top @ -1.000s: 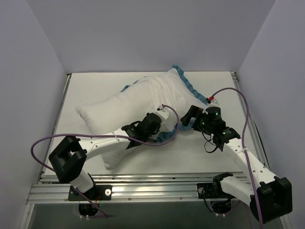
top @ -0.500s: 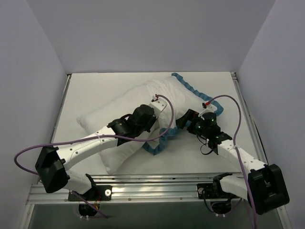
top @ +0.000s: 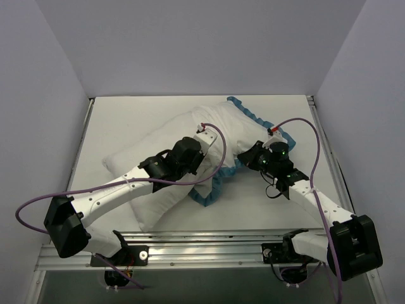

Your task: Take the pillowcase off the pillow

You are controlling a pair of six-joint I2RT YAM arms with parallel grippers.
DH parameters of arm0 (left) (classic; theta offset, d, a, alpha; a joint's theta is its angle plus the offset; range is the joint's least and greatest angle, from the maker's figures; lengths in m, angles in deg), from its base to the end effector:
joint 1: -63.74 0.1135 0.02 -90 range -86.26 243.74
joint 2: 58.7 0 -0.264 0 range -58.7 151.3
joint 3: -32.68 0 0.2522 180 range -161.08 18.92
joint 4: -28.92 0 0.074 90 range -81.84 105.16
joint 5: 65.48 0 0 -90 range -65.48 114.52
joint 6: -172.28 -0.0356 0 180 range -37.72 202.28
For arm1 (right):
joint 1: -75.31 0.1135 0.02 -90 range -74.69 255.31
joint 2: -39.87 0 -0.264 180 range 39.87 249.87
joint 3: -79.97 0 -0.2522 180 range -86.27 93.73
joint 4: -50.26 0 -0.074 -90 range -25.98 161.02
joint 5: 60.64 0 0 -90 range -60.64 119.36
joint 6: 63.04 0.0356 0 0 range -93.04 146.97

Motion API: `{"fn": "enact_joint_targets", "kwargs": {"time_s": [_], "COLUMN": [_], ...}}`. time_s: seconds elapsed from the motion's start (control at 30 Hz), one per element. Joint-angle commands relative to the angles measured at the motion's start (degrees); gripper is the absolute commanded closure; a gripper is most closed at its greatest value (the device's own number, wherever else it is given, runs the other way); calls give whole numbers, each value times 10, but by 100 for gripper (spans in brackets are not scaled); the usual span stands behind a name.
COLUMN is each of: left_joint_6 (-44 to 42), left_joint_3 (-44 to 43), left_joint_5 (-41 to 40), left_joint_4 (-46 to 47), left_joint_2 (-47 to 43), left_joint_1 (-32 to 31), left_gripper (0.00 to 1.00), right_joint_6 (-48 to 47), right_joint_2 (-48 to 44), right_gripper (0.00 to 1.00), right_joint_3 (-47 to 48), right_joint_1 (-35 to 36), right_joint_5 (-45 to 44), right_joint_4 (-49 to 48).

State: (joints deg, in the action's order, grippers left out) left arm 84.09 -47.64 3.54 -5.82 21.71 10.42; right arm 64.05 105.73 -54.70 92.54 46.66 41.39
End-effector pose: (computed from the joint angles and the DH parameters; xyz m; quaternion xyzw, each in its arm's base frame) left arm 0.1991 -0.2460 0.3122 0.3028 0.8216 -0.0677 0.4783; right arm 0.2394 0.0853 0.2441 0.0386 0.7714 0.3888 0.5024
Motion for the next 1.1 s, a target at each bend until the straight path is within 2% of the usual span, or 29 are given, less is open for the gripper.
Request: {"fn": "enact_joint_targets", "kwargs": {"time_s": [0.0,0.2,0.27,0.4,0.53,0.6,0.77,1.07], "left_joint_6": [31,74,80,98,109,111,109,93], "left_joint_3": [-5,7,15,15,11,6,-5,-32], "left_joint_5": [-36,-64,-84,-97,-97,-104,-126,-164], "left_joint_4": [-18,-104,-122,-172,-193,-202,-217,-236], "left_joint_2": [-46,-61,-72,-83,-95,-102,-111,-130], "left_joint_1": [32,100,116,170,232,240,269,340], "left_gripper": [98,98,98,98,98,98,98,98], "right_joint_6": [-40,-49,-39,-18,26,35,38,-3], "right_joint_2": [-28,-35,-30,16,51,68,118,159], "right_gripper": [100,100,100,100,100,100,100,100], "right_joint_3": [45,138,169,283,343,373,480,584], "right_joint_1": [-25,-128,-190,-265,-326,-358,-402,-431], "right_joint_5": [-46,-50,-53,-70,-50,-49,-17,19], "right_joint_4": [57,119,133,190,184,195,224,283]}}
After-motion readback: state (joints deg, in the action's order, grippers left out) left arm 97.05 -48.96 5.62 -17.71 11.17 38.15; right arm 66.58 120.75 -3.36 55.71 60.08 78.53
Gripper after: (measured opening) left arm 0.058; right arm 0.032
